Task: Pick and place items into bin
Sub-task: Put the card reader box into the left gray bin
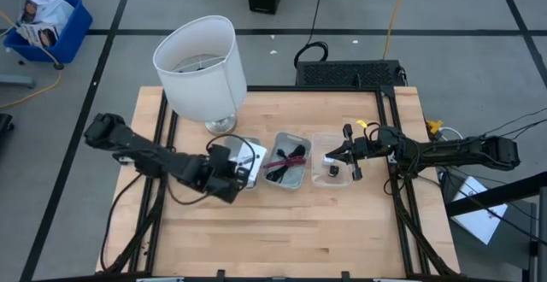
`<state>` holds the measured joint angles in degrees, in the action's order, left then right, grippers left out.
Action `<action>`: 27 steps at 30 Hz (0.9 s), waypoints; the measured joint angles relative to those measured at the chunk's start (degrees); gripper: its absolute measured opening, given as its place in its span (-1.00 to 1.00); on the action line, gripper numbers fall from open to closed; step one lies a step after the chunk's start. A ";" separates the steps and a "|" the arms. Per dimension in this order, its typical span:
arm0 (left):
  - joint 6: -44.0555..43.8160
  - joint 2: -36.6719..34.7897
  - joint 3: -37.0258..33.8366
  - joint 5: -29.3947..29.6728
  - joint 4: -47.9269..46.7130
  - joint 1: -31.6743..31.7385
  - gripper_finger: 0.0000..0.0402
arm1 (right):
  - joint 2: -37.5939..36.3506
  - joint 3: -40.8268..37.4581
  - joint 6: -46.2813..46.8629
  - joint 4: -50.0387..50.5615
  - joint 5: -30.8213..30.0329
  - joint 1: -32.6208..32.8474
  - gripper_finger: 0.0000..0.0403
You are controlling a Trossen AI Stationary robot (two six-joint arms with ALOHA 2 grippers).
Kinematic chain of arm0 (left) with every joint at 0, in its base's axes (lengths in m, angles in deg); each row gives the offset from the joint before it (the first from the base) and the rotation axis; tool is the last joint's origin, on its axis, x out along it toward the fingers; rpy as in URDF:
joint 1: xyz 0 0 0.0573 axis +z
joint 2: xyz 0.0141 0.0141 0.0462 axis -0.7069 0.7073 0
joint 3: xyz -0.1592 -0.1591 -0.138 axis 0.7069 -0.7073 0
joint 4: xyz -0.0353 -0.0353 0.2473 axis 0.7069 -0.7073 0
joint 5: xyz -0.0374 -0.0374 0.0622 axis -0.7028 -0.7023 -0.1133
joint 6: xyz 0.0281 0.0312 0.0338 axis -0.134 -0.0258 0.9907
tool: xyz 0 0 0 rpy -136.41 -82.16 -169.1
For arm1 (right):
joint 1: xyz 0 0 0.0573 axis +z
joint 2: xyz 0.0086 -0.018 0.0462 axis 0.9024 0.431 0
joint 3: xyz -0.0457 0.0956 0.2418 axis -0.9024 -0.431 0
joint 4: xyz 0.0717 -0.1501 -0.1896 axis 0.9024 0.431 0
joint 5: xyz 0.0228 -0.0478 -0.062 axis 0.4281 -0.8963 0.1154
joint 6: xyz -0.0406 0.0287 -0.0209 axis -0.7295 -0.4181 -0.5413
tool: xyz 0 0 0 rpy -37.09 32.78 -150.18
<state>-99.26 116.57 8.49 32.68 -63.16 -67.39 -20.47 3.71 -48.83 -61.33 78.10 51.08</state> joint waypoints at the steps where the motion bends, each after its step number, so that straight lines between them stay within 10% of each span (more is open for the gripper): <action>1: -1.18 0.65 -0.04 -1.09 -0.61 0.81 -0.99 | -0.01 -0.01 0.13 -0.01 0.00 -0.01 -1.00; 27: -8.31 7.44 0.02 -13.06 -5.51 3.59 -0.84 | -0.02 0.00 0.17 0.81 0.20 0.00 -1.00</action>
<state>-107.57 124.01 8.52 19.63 -68.67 -63.80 -20.49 3.71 -48.65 -60.52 78.30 51.08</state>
